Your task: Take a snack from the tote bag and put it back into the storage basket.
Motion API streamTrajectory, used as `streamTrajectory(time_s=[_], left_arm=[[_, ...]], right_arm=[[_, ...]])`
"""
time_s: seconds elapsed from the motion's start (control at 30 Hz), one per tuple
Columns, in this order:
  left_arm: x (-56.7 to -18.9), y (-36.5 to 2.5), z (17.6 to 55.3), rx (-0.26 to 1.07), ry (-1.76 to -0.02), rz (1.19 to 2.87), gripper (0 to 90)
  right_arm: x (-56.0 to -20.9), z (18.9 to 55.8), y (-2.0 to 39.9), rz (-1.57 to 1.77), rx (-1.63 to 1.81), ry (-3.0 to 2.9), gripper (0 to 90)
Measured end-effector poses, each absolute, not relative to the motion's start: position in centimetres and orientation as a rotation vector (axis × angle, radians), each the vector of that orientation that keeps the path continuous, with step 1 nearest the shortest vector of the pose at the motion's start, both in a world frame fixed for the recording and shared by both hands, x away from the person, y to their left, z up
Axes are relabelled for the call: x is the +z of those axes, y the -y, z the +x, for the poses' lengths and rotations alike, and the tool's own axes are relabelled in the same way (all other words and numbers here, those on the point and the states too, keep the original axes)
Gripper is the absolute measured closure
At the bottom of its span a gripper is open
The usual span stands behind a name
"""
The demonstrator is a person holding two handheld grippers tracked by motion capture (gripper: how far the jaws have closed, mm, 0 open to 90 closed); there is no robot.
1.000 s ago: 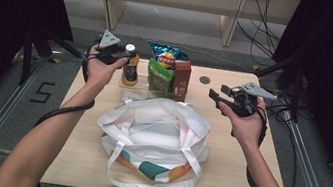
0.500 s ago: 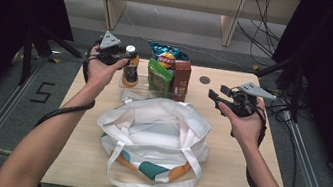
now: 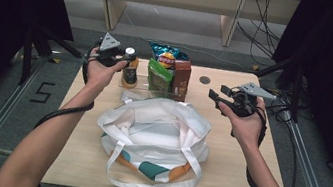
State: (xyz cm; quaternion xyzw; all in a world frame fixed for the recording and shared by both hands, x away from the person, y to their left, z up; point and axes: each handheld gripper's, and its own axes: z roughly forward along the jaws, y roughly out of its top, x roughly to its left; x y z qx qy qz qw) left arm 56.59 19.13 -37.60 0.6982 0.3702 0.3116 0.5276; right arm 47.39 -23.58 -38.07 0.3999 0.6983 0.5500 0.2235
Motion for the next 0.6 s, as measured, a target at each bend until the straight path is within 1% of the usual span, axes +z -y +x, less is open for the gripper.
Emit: streamTrajectory(time_s=[0.6], left_arm=[[-38.58, -19.29, 56.54, 0.728, -0.887, 1.687, 58.5]], right_arm=[[-38.2, 47.44, 23.58, 1.097, 1.508, -1.925, 44.7]])
